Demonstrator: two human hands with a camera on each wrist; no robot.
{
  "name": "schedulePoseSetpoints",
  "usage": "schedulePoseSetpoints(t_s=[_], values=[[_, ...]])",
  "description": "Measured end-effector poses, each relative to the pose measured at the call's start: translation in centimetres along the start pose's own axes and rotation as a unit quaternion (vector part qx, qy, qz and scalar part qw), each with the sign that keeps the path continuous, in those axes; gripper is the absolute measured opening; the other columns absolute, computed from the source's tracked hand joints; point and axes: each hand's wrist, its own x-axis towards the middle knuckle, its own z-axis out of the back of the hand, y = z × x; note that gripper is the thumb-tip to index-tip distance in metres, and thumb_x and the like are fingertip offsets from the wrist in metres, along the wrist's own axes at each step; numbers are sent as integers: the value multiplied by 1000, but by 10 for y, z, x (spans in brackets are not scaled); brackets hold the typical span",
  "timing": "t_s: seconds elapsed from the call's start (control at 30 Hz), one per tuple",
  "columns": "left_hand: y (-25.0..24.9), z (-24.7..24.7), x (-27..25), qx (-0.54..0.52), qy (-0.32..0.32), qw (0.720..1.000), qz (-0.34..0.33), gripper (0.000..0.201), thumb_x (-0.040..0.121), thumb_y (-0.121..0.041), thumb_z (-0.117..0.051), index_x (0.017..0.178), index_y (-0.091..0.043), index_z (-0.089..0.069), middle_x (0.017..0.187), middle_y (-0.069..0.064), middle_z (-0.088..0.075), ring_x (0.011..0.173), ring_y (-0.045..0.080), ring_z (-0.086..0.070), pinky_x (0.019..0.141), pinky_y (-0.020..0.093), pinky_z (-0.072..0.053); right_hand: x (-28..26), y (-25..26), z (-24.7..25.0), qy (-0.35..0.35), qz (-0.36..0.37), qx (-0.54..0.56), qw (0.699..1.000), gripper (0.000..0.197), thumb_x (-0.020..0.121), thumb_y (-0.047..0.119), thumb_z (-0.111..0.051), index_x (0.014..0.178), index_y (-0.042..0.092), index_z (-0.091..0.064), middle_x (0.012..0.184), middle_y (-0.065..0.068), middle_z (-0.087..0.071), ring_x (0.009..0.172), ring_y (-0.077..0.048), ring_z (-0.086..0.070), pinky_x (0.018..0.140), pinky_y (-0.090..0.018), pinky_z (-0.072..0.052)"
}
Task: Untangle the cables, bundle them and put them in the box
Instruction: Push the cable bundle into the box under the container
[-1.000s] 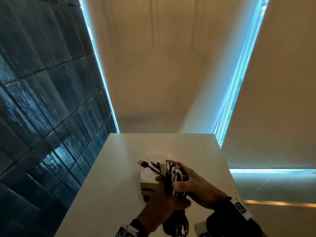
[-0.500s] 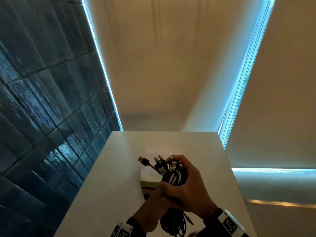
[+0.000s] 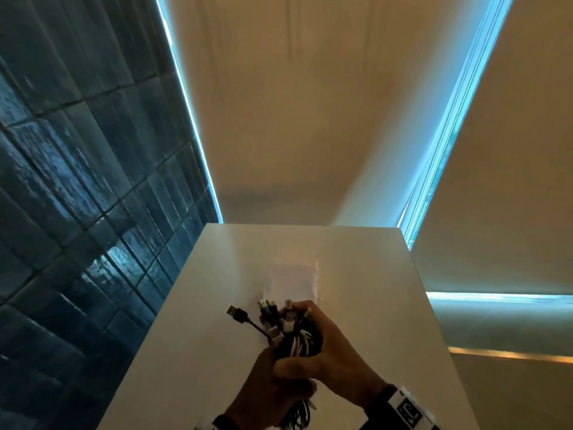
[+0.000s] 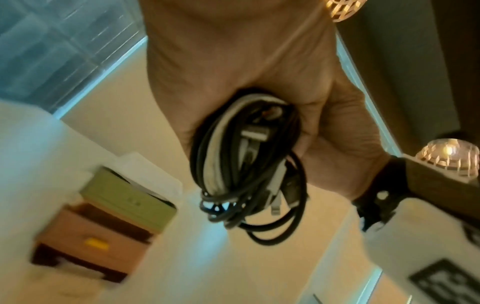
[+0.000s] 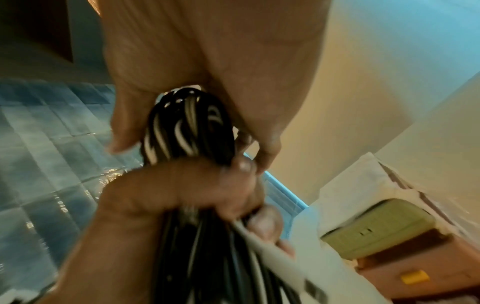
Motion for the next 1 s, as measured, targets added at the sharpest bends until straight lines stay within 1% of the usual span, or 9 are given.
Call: schedulePoseSetpoints(t_s=[0.07, 0.17, 0.3, 0.43, 0.5, 0.6, 0.77, 0.9, 1.0], values=[[4, 17, -3, 17, 35, 999, -29, 31, 72, -8, -67, 81, -37, -70, 77, -9, -69, 74, 13, -64, 69, 33, -52, 5, -13, -6, 3, -10, 48, 999, 59, 74, 32, -81, 124, 13, -56, 120, -12, -65, 114, -30, -62, 98, -43, -50], [16, 45, -11, 24, 15, 994, -110, 29, 73, -22, -76, 57, -23, -51, 59, -3, -43, 58, 15, -38, 62, 26, -38, 12, -44, -20, -124, -48, 145, 980, 52, 88, 46, -62, 116, 2, -62, 110, -20, -66, 102, -31, -64, 88, -42, -50], [46, 91, -18, -99, -17, 994, -50, 45, 56, -25, -92, 66, -2, -54, 65, 8, -43, 59, 20, -46, 62, 29, -42, 10, -111, -27, -248, -201, 163, 933, 33, 87, 29, -65, 102, -1, -62, 69, -11, -60, 68, -25, -59, 64, -35, -48], [67, 122, -14, 142, -37, 989, -19, 26, 86, -8, -66, 111, -13, -60, 95, 0, -60, 82, -4, -62, 77, 18, -53, 16, -163, -29, -310, -285, 191, 887, 15, 90, 7, -63, 101, -1, -59, 71, -13, -60, 62, -26, -61, 56, -33, -52], [76, 130, 2, 246, -64, 964, -77, 13, 93, -16, -58, 106, -20, -57, 96, 4, -62, 82, 11, -64, 74, 39, -57, 31, -179, -24, -348, -288, 229, 862, 11, 90, 1, -61, 100, -1, -57, 80, -17, -62, 65, -27, -62, 55, -32, -54], [98, 138, 29, 416, -22, 899, -137, 20, 79, -23, -74, 83, -29, -55, 73, -3, -57, 65, 21, -58, 55, 36, -46, 59, -199, -10, -395, -282, 258, 835, 11, 92, 0, -58, 102, -3, -58, 89, -20, -63, 73, -30, -64, 59, -34, -58], [113, 144, 53, 417, -16, 907, -56, 9, 79, -19, -62, 76, -24, -55, 76, 1, -57, 72, 27, -58, 62, 43, -50, 99, -207, 3, -424, -286, 276, 814, 3, 85, -6, -60, 88, -6, -63, 72, -19, -66, 61, -28, -62, 51, -30, -55], [100, 137, 60, 464, -13, 881, -94, 21, 73, -10, -70, 84, -26, -62, 74, -2, -57, 69, 21, -56, 56, 37, -45, 113, -211, 1, -441, -273, 324, 791, 17, 87, -10, -57, 104, -9, -60, 83, -22, -67, 65, -30, -66, 47, -31, -56], [97, 131, 61, 464, -8, 880, -103, 26, 70, -4, -71, 87, -22, -63, 73, 2, -58, 67, 25, -55, 54, 36, -45, 109, -209, -4, -465, -268, 317, 782, 12, 84, -12, -58, 94, -10, -62, 78, -21, -67, 54, -27, -66, 45, -28, -53]])
